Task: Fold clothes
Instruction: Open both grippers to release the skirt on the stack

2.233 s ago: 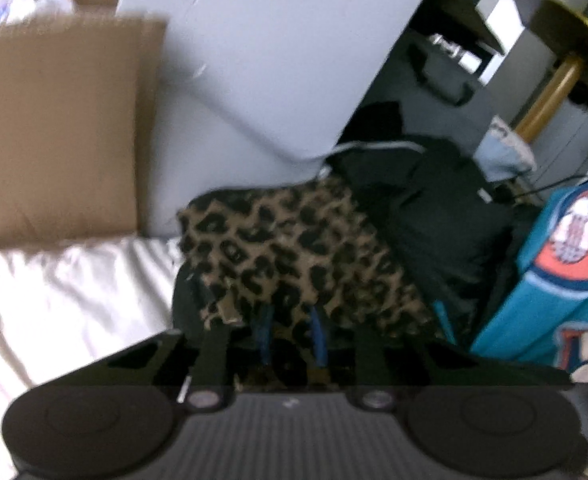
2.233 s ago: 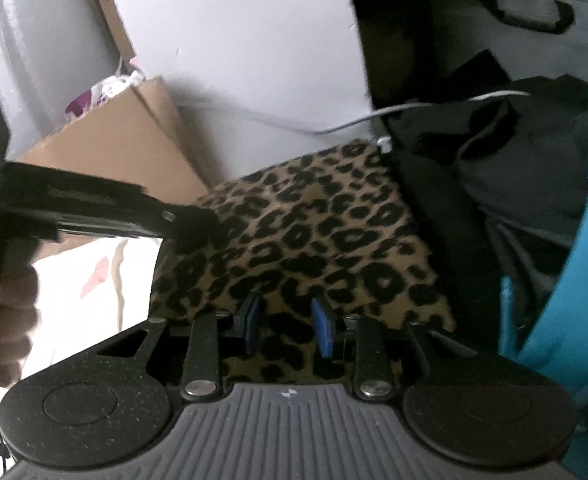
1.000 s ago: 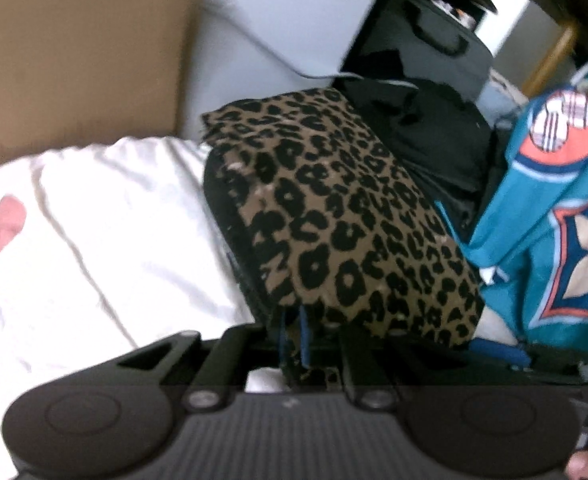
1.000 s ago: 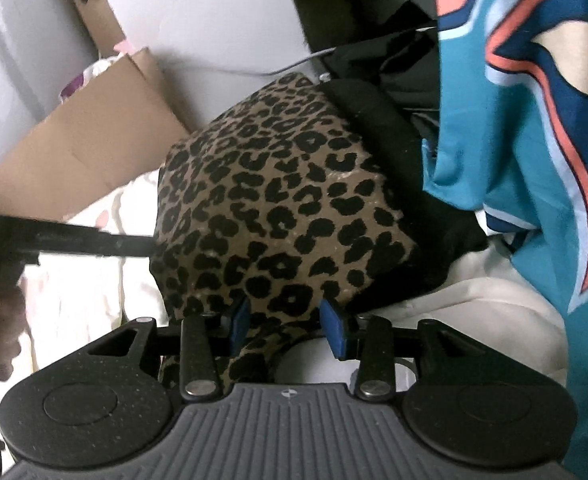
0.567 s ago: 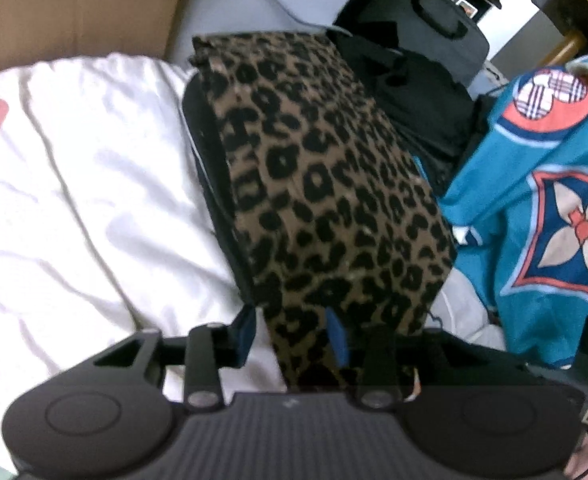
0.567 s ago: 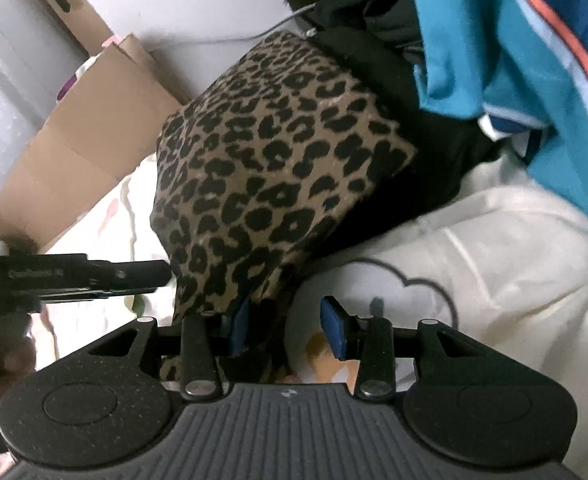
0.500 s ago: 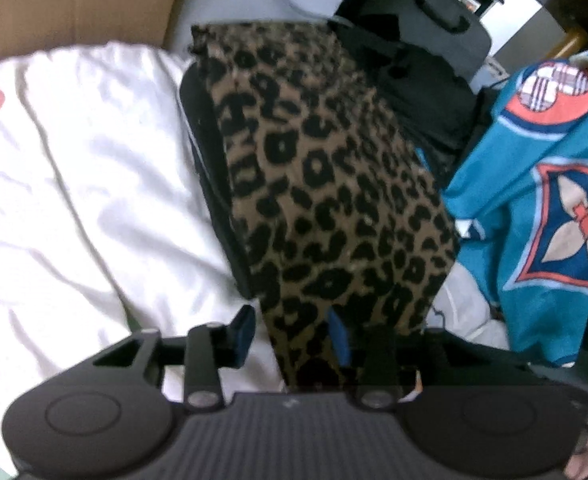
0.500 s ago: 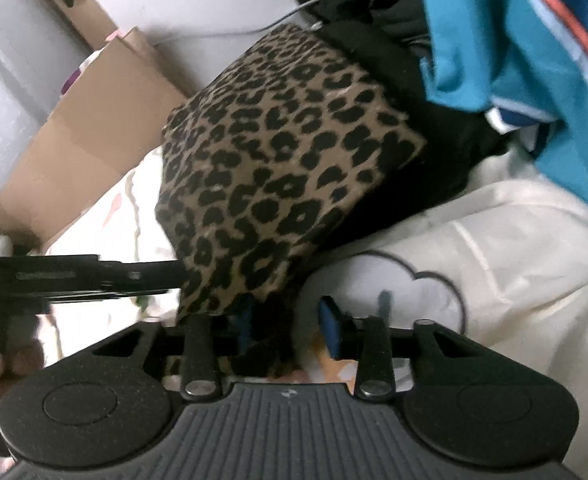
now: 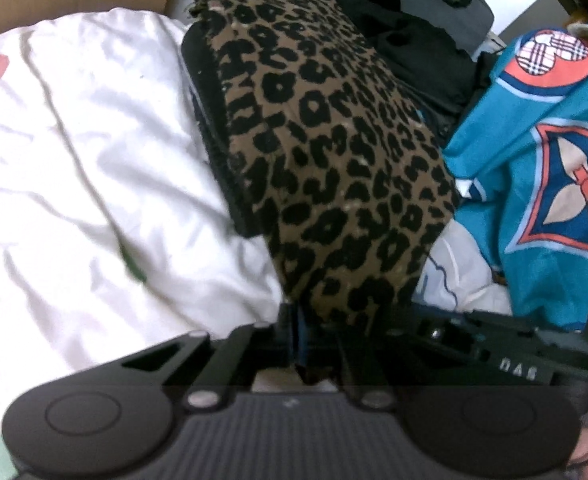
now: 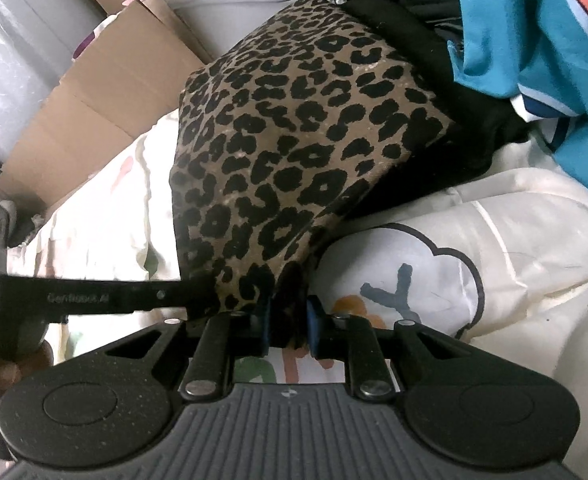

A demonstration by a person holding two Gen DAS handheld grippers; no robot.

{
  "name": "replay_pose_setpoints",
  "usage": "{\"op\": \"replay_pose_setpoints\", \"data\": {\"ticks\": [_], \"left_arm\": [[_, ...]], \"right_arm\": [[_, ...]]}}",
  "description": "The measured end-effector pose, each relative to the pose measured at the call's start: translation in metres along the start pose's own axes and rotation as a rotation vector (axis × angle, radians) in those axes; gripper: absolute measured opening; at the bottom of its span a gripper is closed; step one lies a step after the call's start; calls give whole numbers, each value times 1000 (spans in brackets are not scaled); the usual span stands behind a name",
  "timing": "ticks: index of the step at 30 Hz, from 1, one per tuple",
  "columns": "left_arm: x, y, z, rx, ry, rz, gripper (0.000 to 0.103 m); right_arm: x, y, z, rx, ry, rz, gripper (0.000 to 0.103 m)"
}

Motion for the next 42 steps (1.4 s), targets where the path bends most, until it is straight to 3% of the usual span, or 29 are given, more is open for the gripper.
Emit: {"op": "replay_pose_setpoints", "data": {"ticks": [7, 9, 11, 15, 17, 19, 23, 27, 37, 42], "left_arm": [[-2, -19, 4, 11, -39, 7, 1], [-1, -26, 4, 24, -43, 20, 4], [5, -35, 1, 37, -36, 9, 15], [27, -56, -7, 50, 3, -10, 39], [38, -68, -10, 64, -6, -20, 58], [48, -79, -14, 85, -22, -19, 70], [63, -106, -27, 131, -20, -41, 90], [72, -132, -39, 164, -25, -25, 94], [86, -221, -63, 258, 16, -27, 96], [90, -274, -75, 299, 18, -65, 99]], "right_arm": [[-1, -14, -3, -20, -1, -5, 19], [1, -19, -5, -33, 2, -8, 19], [5, -24, -6, -47, 14, -9, 21], [20, -37, -4, -88, 27, -31, 43], [28, -44, 3, -123, -4, -40, 47], [35, -51, 10, -130, -9, -32, 47], [54, -71, 23, -156, -2, -59, 77], [71, -87, 39, -173, -48, -50, 90], [104, -154, 53, -169, -42, -34, 95], [116, -204, 46, -152, 34, -68, 95]]}}
Point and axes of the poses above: each gripper's, at about its wrist camera, not at the fingertips, and y roughly the way its jaws point, z to its left, x to its top, the point moved 7 cm from there along y, roughly the way its jaws point, and after that the axes turned 13 degrees about -x, right-handed, at the moved point
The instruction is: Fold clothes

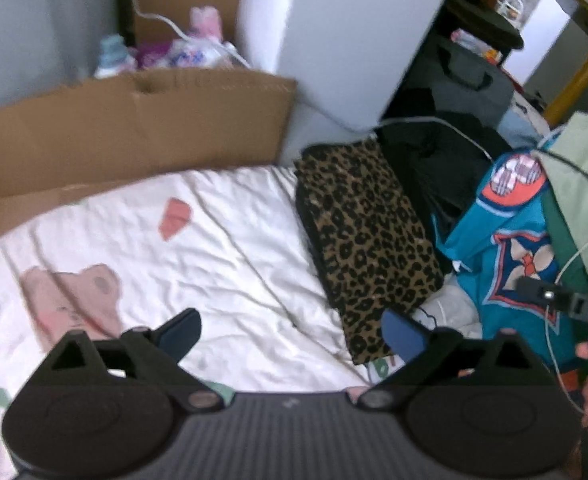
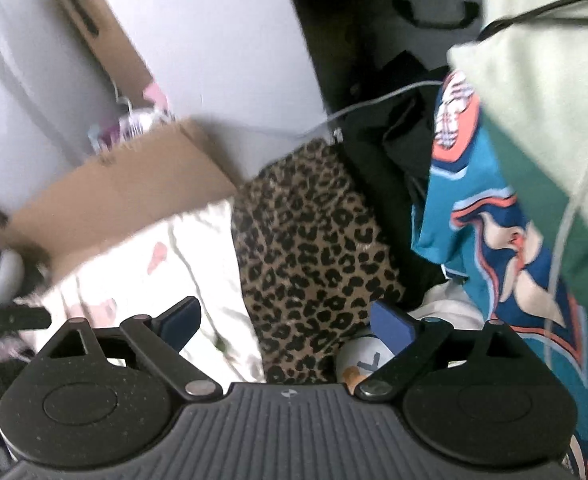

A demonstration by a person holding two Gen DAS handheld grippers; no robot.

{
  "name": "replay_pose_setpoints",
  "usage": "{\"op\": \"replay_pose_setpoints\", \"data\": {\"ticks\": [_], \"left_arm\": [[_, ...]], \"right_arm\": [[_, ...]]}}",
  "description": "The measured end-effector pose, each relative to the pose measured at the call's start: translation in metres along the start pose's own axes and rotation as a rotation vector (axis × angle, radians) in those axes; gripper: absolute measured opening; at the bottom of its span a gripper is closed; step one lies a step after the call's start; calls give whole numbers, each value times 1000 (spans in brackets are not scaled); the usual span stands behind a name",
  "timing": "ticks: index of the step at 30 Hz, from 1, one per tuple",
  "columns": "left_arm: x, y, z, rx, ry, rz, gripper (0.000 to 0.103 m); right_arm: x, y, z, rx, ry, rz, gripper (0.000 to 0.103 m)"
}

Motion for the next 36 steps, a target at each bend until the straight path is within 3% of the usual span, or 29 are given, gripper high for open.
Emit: {"op": "replay_pose_setpoints", "data": {"ticks": [8, 16, 19, 24, 28, 32, 36], "left_arm": [[-4, -79, -4, 51, 0, -4, 102], [-9, -173, 1, 119, -54, -67, 102], [-15, -206, 4, 169, -53, -86, 102], [-36, -257, 14, 238, -100, -117, 102], [-55, -287, 10, 208, -83, -120, 102], [-73, -313, 12, 258, -60, -155, 102], [-96, -342, 20, 262, -104, -201, 102]], "right_arm": [[14, -65, -13, 38, 36, -9, 96], [30, -120, -8, 56, 11, -34, 97], [36, -139, -5, 74, 14, -34, 102], [51, -166, 11, 103, -24, -13, 102], [56, -187, 25, 94, -83, 2, 102], [65, -214, 40, 95, -88, -23, 102], [73, -244, 60, 105, -96, -54, 102]]}}
Point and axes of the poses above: each gripper's, at about its wrist camera, not at the fingertips, and y roughly the way its jaws point, z to its left, x to its top, the point moved 7 cm from there along y, roughly the way its jaws point, and after that the axes turned 13 degrees about -x, right-handed, at the moved point
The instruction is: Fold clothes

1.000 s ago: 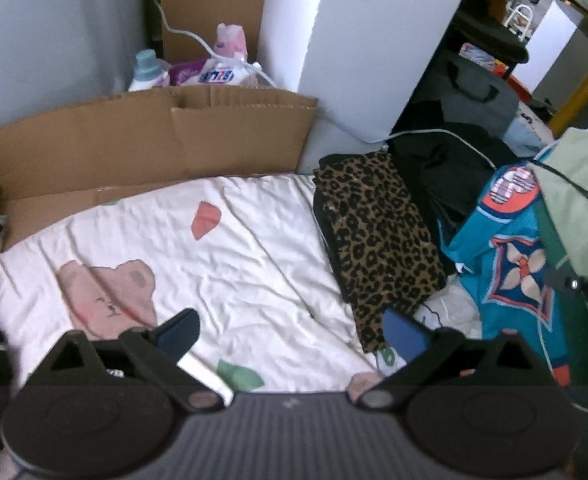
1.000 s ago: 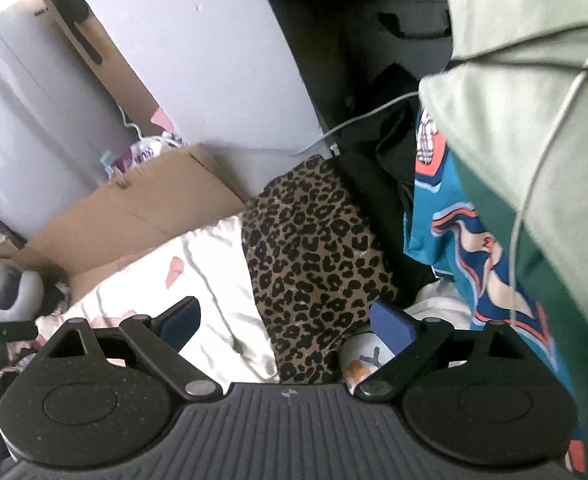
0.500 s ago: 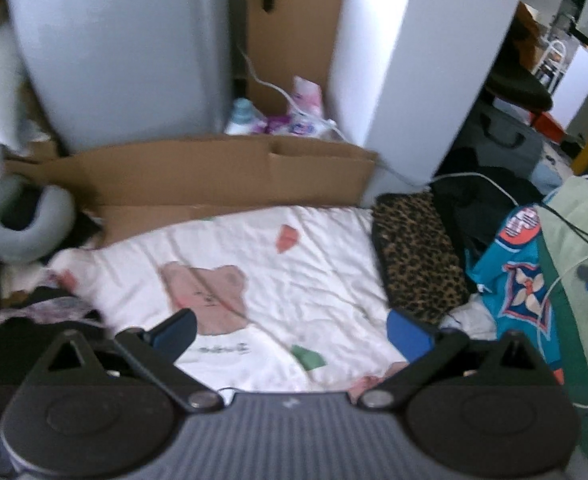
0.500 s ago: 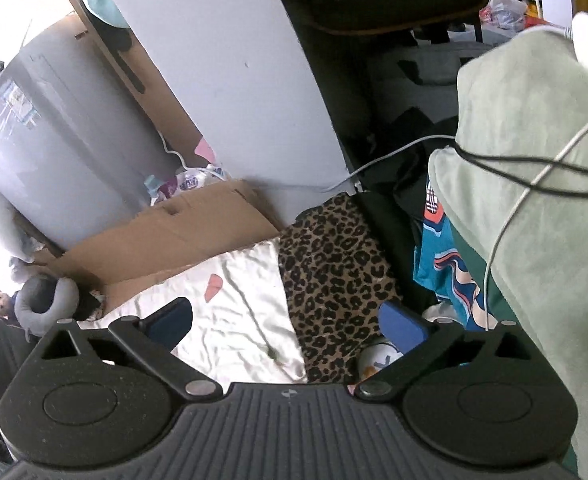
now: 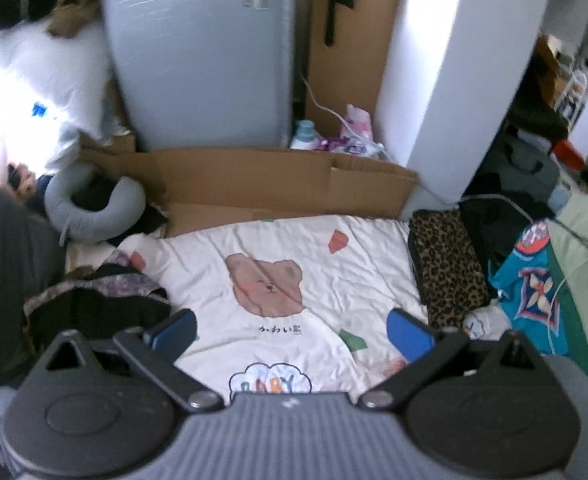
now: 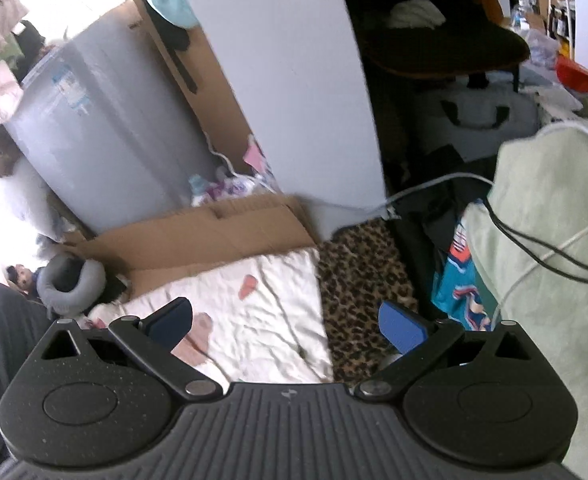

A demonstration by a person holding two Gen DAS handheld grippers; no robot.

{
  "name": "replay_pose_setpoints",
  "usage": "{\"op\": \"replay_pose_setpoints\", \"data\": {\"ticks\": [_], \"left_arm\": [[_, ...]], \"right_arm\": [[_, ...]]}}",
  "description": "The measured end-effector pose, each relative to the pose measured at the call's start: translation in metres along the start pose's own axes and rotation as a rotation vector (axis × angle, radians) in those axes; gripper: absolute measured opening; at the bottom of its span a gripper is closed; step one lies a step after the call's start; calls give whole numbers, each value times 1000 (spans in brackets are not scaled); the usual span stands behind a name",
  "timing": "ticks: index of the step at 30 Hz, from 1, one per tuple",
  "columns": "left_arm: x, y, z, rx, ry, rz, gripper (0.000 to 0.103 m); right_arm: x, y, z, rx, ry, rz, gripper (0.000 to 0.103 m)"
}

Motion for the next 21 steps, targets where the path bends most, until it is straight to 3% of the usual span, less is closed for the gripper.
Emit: {"op": "replay_pose_setpoints", "data": {"ticks": [9, 21], "left_arm": [[-38, -56, 48, 76, -94, -77, 102], [-90, -75, 93, 163, -237, -127, 102]], "right_arm": [[-1, -42, 101, 103, -168, 24, 102], [-17, -64, 220, 172, -342, 56, 102]]}}
Point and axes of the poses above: each gripper's, at about its wrist camera, not at the fingertips, and y roughly the way its jaws point, z to its left, x to its top, the point moved 7 cm from there along y, roughly the way its jaws point, and after that the axes turned 13 degrees about -x, right-handed, at the moved point
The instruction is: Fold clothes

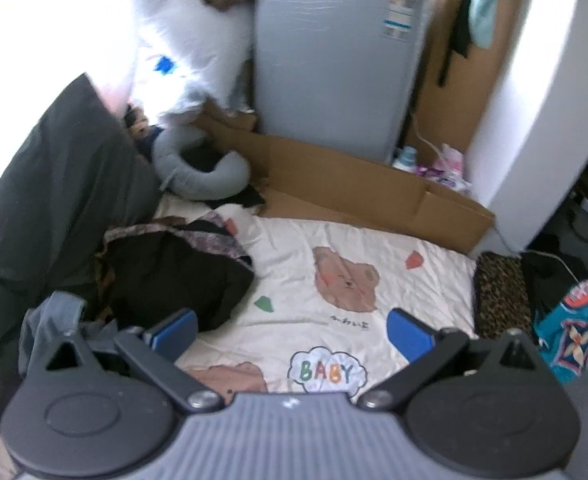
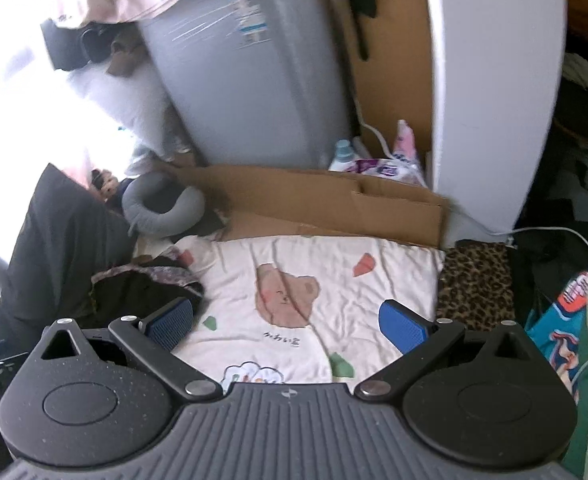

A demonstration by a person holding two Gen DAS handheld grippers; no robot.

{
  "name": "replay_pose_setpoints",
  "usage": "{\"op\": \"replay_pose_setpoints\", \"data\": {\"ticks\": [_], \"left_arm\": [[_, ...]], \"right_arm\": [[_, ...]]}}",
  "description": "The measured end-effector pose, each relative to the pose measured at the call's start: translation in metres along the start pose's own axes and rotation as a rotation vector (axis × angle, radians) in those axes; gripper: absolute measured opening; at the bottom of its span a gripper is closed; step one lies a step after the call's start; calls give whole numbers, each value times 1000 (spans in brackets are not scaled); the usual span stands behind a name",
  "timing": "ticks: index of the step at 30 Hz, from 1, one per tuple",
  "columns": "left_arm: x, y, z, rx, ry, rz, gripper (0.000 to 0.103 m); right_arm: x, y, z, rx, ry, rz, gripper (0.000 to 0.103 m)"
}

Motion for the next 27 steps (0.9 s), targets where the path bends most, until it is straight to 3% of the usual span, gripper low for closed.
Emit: {"op": "replay_pose_setpoints", "data": {"ticks": [7, 14, 27], "left_arm": [[-22, 9, 14, 20, -111, -34, 102], [-40, 17, 6, 49, -121, -37, 102], [-56, 45, -27, 43, -117, 2, 102]], "right_arm": [[-18, 16, 22, 2, -28, 22, 102], [-53, 40, 18, -31, -48, 72, 102], [-76, 43, 21, -28, -85, 46, 102]]}}
Point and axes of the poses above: each gripper's, at about its wrist camera, not at the fingertips, and y roughly the way its jaws point, z to its left, x to its top, the point moved 7 cm from there along y, roughly the way its jaws point, and after that the axes turned 13 degrees about -x, right-handed, at the moved point
